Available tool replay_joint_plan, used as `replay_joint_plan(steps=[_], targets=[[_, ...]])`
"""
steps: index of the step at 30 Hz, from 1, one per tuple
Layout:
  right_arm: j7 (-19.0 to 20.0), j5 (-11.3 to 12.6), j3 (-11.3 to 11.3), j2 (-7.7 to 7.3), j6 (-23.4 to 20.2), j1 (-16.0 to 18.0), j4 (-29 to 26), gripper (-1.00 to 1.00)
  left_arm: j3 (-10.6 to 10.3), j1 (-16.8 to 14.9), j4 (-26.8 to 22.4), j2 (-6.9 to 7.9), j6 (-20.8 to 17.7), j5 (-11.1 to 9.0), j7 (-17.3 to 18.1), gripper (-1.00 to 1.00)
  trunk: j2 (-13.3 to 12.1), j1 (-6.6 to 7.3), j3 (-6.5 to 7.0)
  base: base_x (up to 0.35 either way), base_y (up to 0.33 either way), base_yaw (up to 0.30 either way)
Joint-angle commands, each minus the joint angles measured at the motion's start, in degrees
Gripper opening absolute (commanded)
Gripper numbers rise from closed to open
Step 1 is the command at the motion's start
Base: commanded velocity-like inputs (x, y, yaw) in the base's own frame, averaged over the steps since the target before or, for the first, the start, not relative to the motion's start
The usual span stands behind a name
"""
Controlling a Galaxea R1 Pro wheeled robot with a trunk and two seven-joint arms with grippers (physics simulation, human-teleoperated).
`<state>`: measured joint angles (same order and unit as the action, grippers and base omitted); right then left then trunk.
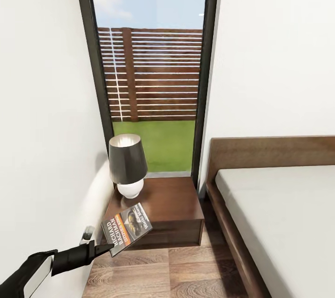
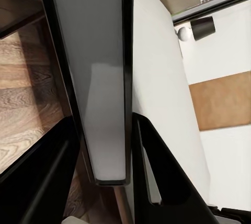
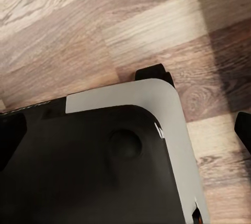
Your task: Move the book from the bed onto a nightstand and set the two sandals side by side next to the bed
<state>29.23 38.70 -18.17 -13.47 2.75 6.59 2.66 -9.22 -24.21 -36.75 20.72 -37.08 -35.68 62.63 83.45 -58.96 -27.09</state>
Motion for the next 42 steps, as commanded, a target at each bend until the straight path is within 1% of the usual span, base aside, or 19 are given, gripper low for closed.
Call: replay_joint_plan(steps=[1, 6, 11, 12, 18, 24, 27, 28, 33, 38, 42], targets=[[0.35, 0.47, -0.50, 0.11, 0.24, 0.09, 0.10, 1.00, -0.27, -0.05, 0.01, 0.06, -0.45, -0.54, -0.03, -1.00, 0.04, 0.00, -0.06, 0.000, 0.000, 0.000], [-0.78, 0.39, -0.53, 1.02, 0.01, 0.09, -2.44, 1.00, -0.27, -0.08, 0.01, 0.03, -0.45, -0.53, -0.04, -1.00, 0.04, 0.00, -0.06, 0.000, 0.000, 0.000], [-3.64, 0.37, -0.55, 1.49, -0.25, 0.09, -6.42, 1.00, -0.27, -0.07, 0.01, 0.02, -0.45, -0.53, -0.05, -1.00, 0.04, 0.00, -0.06, 0.000, 0.000, 0.000], [-4.45, 0.37, -0.55, 1.58, -0.36, 0.09, -7.98, 1.00, -0.27, -0.08, 0.01, 0.02, -0.45, -0.53, -0.05, -1.00, 0.04, 0.00, -0.06, 0.000, 0.000, 0.000], [-5.65, 0.64, -0.52, 1.73, -0.55, 0.09, -12.25, 1.00, -0.27, -0.09, 0.01, 0.02, -0.45, -0.53, -0.05, -1.00, 0.04, 0.00, -0.06, 0.000, 0.000, 0.000], [-6.00, 0.82, -0.49, 1.95, -0.68, 0.09, -14.74, 1.00, -0.27, -0.09, 0.01, 0.02, -0.45, -0.53, -0.05, -1.00, 0.04, 0.00, -0.06, 0.000, 0.000, 0.000], [-6.17, 0.93, -0.40, 2.59, -0.67, 0.09, -16.12, 1.00, -0.27, -0.08, 0.01, 0.02, -0.45, -0.55, -0.03, -1.00, 0.04, 0.00, -0.06, 0.000, 0.000, 0.000], [-6.28, 0.98, -0.29, 3.16, -0.66, 0.09, -16.81, 1.00, -0.27, -0.07, 0.01, 0.02, -0.45, -0.56, -0.01, -1.00, 0.04, 0.00, -0.06, 0.000, 0.000, 0.000], [-7.22, 1.07, -0.16, 4.27, -0.59, 0.10, -17.75, 1.00, -0.27, -0.07, 0.00, 0.02, -0.45, -0.59, 0.04, -1.00, 0.04, 0.00, -0.06, 0.000, 0.000, 0.000], [-10.02, 1.17, 0.00, 5.38, -0.16, 0.10, -18.07, 1.00, -0.26, -0.07, 0.01, 0.02, -0.45, -0.61, 0.10, -1.00, 0.04, 0.00, -0.06, 0.000, 0.000, 0.000], [-12.12, 1.27, 0.14, 5.90, 0.13, 0.10, -18.16, 1.00, -0.27, -0.09, -0.02, 0.02, -0.45, -0.65, 0.24, -1.00, 0.04, 0.00, -0.06, 0.000, 0.000, 0.000]])
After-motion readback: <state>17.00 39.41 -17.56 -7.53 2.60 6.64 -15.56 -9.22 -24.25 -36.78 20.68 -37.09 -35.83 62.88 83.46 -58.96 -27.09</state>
